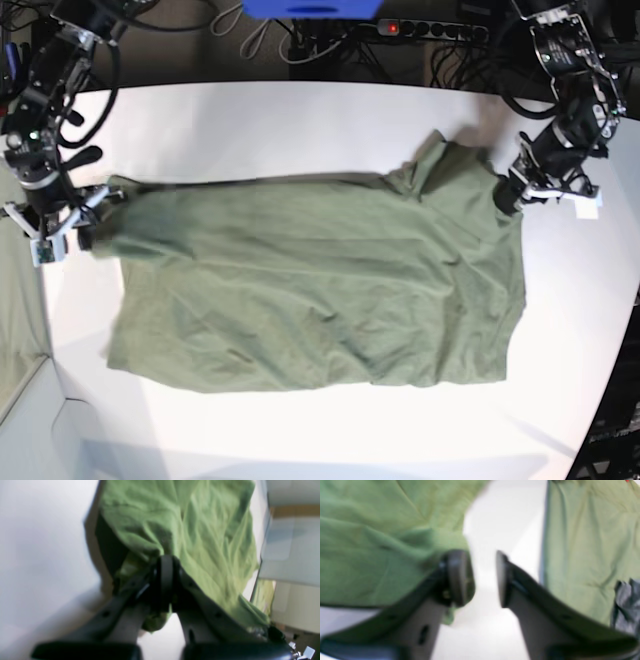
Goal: Layout the t-shirt on the table in an organized manner, then fold the t-shirt properly
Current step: 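Move both grippers to the shirt's collar-side edge and grasp it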
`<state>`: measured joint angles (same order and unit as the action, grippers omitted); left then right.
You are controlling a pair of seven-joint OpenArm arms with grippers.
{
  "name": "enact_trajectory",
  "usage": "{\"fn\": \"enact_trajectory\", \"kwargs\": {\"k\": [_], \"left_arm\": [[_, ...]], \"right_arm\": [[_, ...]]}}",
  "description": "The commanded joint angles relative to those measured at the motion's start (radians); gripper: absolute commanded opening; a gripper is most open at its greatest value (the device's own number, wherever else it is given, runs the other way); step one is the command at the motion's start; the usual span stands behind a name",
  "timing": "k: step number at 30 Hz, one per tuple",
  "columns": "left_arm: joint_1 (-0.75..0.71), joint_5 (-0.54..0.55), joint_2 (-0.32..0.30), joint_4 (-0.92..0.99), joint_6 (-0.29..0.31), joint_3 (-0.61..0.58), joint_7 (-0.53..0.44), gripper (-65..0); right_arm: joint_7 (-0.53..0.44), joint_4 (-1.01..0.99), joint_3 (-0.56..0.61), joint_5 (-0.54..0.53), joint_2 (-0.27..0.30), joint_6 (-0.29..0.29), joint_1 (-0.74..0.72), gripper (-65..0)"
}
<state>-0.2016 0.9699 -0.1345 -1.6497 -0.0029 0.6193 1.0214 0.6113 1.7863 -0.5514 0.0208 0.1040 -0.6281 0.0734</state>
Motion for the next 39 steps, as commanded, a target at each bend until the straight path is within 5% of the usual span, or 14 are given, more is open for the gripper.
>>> {"fn": "enact_trajectory", "kwargs": {"k": [1, 12, 22, 26, 32, 39], "left_arm": [[0.014, 0.027, -0.011, -0.020, 0.002, 0.004, 0.012, -64.5], [-0.034, 0.160, -0.046, -0.019, 0.001, 0.004, 0.018, -61.9], [-0.043, 0.162, -0.090, -0.013, 0.001, 0.084, 0.015, -17.4], [0.001, 0.162, -0.092, -0.020, 0.001, 0.192, 0.009, -9.6], [0.239, 0.097, -0.146, 0.010, 0.001, 0.129, 0.009, -17.6], [0.532, -0.262, -0.103, 0.251, 0.001, -0.195, -0.066, -49.2]], "right_arm": [[-0.029, 0.020, -0.002, -0.015, 0.010, 0.007, -0.010, -38.7], [-0.027, 0.097, -0.089, -0.018, -0.019, 0.007, -0.010, -34.0], [-0.020, 0.100, -0.054, -0.018, -0.074, 0.007, 0.026, -33.6], [-0.018, 0.136, 0.018, -0.018, -0.111, 0.007, 0.072, -33.6], [-0.018, 0.188, 0.207, -0.018, -0.194, 0.007, 0.118, -34.4], [-0.017, 0.186, 0.448, -0.017, -0.240, 0.007, 0.145, -54.3]]}}
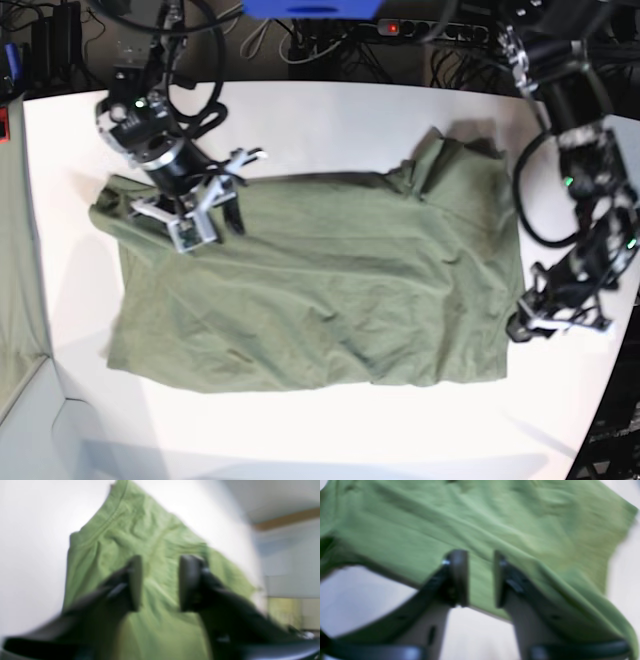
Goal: Layout the t-shirt on the table in an organized manner, then fold the t-shirt properly
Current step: 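Move both grippers to the shirt's collar-side edge and grasp it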
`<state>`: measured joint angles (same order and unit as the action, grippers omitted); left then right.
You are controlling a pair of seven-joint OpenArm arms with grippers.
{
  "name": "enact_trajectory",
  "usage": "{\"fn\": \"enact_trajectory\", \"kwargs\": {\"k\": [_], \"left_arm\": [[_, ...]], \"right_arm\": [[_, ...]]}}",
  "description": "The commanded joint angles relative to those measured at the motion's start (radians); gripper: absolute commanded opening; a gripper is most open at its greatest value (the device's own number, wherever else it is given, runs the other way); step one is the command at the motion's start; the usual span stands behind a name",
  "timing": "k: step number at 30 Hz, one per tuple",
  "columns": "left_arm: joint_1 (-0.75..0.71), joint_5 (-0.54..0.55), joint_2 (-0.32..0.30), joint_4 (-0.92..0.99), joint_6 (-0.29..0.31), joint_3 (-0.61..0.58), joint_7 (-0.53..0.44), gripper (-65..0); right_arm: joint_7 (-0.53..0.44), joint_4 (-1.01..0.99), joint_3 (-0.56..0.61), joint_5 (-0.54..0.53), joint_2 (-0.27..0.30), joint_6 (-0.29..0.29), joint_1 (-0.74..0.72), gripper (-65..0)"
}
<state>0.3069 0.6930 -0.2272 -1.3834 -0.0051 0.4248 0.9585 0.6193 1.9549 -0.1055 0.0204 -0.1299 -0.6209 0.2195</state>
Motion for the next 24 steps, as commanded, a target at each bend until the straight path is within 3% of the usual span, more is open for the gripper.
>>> {"fn": "enact_trajectory", "kwargs": {"k": [1, 4, 12, 17, 24], "left_arm": [[0.047, -0.034, -0.002, 0.029, 0.003, -0.037, -0.045, -52.9], [0.068, -0.147, 0.013, 0.149, 0.003, -0.139, -0.204, -59.5], [0.070, -0.279, 0.010, 0.390, 0.003, -0.278, -0.533, -59.9], [0.067, -0.281, 0.005, 0.487, 0.003, -0.314, -0.591, -59.9], [-0.035, -0.278, -0.019, 0.480, 0.003, -0.320, -0.589, -59.9]], "right_arm": [[-0.025, 0.014, 0.017, -0.017, -0.011, 0.000, 0.008, -57.7], [-0.022, 0.010, 0.057, -0.017, -0.012, 0.002, 0.031, -65.0], [-0.017, -0.160, 0.060, -0.015, 0.013, 0.002, 0.007, -65.0], [-0.017, -0.291, 0.060, -0.015, 0.046, 0.002, -0.065, -65.0], [-0.017, -0.461, 0.059, -0.015, 0.146, 0.002, -0.183, -65.0]]}}
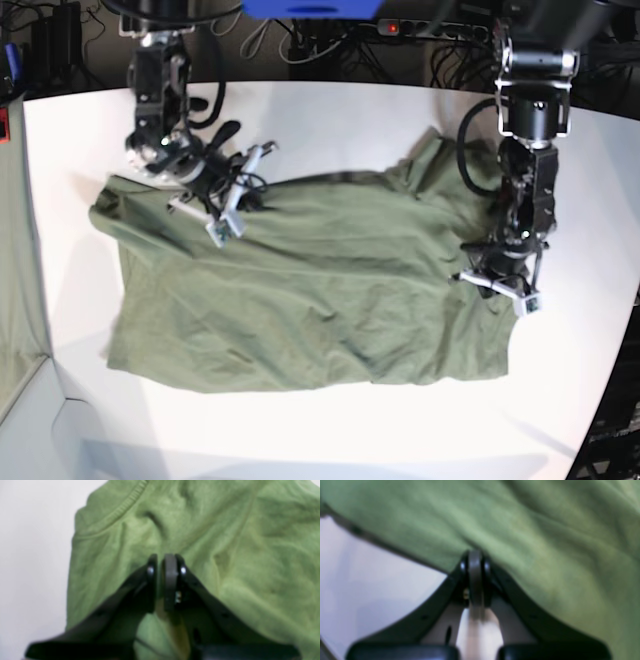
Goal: Layout the t-shirt on the table in an organized manner, then fold the t-shirt properly
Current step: 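Move both grippers to the shirt's collar-side edge and grasp it, then lift the shirt with both grippers and drag it across the table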
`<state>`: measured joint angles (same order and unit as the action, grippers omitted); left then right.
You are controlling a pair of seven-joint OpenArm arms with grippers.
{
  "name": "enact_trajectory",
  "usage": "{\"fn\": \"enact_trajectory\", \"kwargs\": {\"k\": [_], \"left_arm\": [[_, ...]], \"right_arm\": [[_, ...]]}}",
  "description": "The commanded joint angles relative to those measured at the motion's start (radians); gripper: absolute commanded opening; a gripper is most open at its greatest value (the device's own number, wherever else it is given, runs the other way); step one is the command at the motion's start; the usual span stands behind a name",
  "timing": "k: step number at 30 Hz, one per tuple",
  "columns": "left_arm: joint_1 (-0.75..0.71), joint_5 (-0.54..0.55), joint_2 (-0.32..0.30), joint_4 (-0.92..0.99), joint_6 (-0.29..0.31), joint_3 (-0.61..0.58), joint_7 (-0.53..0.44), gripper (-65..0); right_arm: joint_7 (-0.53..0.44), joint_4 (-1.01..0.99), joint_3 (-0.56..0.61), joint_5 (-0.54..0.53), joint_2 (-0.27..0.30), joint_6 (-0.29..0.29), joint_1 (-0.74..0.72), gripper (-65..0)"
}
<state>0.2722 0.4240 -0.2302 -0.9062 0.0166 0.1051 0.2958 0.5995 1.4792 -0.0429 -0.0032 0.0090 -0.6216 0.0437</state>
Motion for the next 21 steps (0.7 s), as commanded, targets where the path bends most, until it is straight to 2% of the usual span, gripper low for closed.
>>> {"fn": "enact_trajectory", "kwargs": {"k": [1, 6, 10, 12, 16, 21], "left_arm": [[-0.020, -0.006, -0.024, 0.003, -0.017, -0.003, 0.073, -59.9], [-0.156, -0.014, -0.027, -0.083, -0.017, 0.003, 0.073, -60.0], [-0.330, -0.006, -0.033, -0.253, -0.017, -0.008, 0.079, -60.0], [-0.413, -0.001, -0.024, -0.353, -0.017, -0.034, 0.121, -60.0], [-0.515, -0.003, 0.018, -0.558, -0.017, -0.115, 0.224, -60.0], [-0.569, -0.003, 0.042, -0.868, -0.017, -0.230, 0.256, -60.0]], "right_arm": [[0.001, -0.016, -0.005, 0.009, 0.027, 0.003, -0.034, -65.0], [0.001, -0.124, -0.045, 0.009, 0.088, 0.003, -0.152, -65.0], [-0.022, -0.283, -0.068, 0.009, 0.128, 0.003, -0.310, -65.0], [-0.057, -0.364, -0.070, 0.009, 0.150, 0.003, -0.376, -65.0], [-0.135, -0.519, -0.065, 0.009, 0.158, 0.003, -0.506, -65.0], [-0.198, -0.578, -0.068, 0.009, 0.161, 0.003, -0.597, -65.0]]}}
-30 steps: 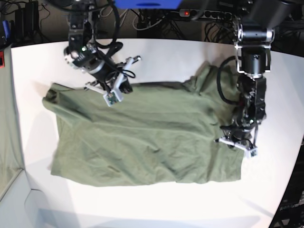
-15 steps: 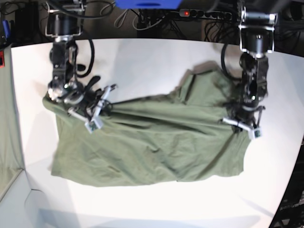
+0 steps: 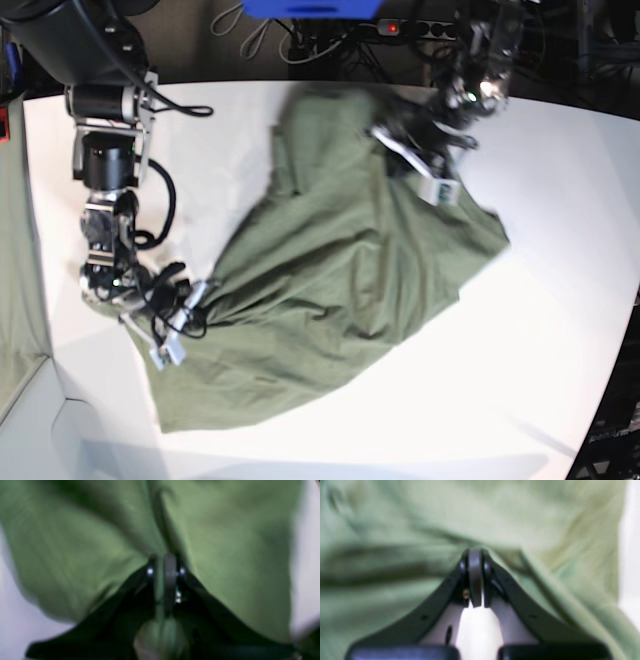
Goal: Layout the t-shirt on the table in an organized manner, then fold the t-shirt properly
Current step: 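Lift the shirt with both grippers and drag it across the table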
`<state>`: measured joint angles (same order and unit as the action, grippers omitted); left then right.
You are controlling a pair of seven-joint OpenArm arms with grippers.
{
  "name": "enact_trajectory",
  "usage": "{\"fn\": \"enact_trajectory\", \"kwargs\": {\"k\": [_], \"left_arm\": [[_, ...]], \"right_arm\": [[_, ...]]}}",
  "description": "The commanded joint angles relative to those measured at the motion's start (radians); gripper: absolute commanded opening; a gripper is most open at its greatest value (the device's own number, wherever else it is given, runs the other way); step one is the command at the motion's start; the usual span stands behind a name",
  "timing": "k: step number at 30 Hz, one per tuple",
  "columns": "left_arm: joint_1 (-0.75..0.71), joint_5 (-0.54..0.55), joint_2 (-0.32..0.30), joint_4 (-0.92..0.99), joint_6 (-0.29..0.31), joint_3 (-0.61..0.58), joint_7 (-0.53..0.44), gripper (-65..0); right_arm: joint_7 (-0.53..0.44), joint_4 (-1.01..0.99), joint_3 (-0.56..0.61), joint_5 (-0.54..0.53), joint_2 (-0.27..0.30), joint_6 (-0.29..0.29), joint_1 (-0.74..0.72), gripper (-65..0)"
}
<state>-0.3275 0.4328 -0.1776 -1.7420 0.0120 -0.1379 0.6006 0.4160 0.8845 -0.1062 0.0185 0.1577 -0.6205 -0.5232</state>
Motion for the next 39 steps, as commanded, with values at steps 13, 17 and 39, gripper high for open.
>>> {"fn": "enact_trajectory", "kwargs": {"k": [13, 17, 39], "left_arm": [[0.242, -0.013, -0.009, -0.068, -0.013, 0.062, -0.054, -60.0], [0.417, -0.012, 0.006, 0.084, -0.013, 0.047, -0.055, -60.0], [0.959, -0.022, 0.183, 1.172, -0.013, -0.254, -0.445, -60.0]], "right_arm": [[0.177, 0.562, -0.010, -0.016, 0.021, 0.001, 0.232, -65.0], [0.192, 0.724, -0.010, -0.016, -0.043, 0.001, 0.410, -65.0], [0.188, 0.867, 0.182, -0.012, -0.272, 0.003, 0.822, -65.0]]}}
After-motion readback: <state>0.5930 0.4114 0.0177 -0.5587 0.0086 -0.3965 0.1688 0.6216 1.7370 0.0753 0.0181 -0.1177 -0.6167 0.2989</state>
